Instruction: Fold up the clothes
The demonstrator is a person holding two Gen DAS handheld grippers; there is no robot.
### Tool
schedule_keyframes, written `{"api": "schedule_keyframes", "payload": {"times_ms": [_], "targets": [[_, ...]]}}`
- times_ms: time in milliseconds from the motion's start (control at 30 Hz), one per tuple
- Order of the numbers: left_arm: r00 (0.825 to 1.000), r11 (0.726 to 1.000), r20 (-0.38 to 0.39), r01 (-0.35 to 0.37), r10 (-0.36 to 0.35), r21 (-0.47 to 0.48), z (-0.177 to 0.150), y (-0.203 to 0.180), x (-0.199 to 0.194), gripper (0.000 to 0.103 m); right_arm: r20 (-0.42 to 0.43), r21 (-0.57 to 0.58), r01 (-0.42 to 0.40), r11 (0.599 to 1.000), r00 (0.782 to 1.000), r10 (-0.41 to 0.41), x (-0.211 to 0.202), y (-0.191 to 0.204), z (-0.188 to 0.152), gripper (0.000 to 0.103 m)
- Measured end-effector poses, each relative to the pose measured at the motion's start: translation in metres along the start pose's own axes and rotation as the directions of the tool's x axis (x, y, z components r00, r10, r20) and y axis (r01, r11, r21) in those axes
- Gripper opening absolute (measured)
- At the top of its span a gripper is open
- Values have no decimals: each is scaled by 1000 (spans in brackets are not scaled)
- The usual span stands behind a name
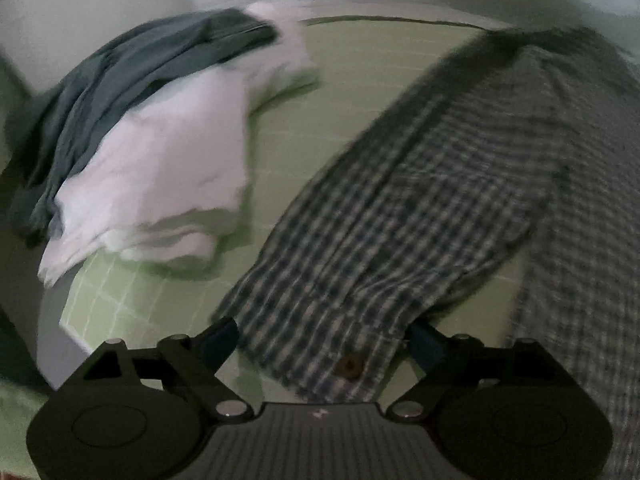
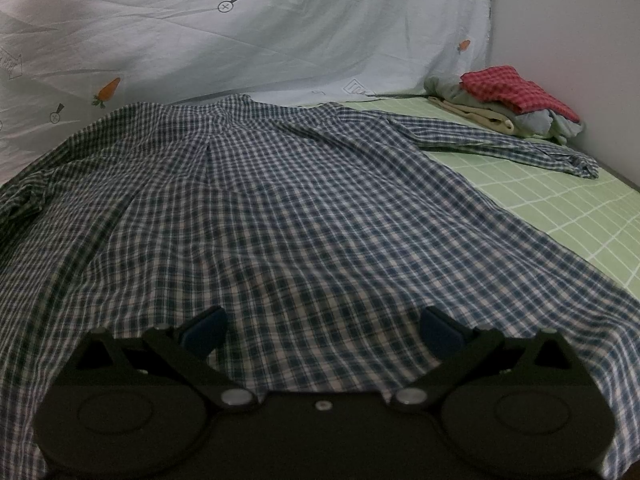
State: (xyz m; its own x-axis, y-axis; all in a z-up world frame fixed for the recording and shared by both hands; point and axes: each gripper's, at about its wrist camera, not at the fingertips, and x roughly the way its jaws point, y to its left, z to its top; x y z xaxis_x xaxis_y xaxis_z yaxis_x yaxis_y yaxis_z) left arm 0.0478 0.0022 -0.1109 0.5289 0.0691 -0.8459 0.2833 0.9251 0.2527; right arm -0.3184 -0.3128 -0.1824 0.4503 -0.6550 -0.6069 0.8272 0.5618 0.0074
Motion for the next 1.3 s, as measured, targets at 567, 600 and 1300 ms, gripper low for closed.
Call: {"api": "schedule_keyframes", "payload": {"times_ms": [567,600,1300], "targets": [[983,999,176,47,-48,12,19,-26,-55,91,-101,-17,-174,985,980,171,27,-38,80,103],[980,998,187,62,-65,23,26,-34,-55,91,-90,-32,-174,984,981,170,36,-40,89,103],[849,928,398,247,-346,279,267,-312,77,76,-170,-375,-467,801,884,435,359,21,286,64]]}}
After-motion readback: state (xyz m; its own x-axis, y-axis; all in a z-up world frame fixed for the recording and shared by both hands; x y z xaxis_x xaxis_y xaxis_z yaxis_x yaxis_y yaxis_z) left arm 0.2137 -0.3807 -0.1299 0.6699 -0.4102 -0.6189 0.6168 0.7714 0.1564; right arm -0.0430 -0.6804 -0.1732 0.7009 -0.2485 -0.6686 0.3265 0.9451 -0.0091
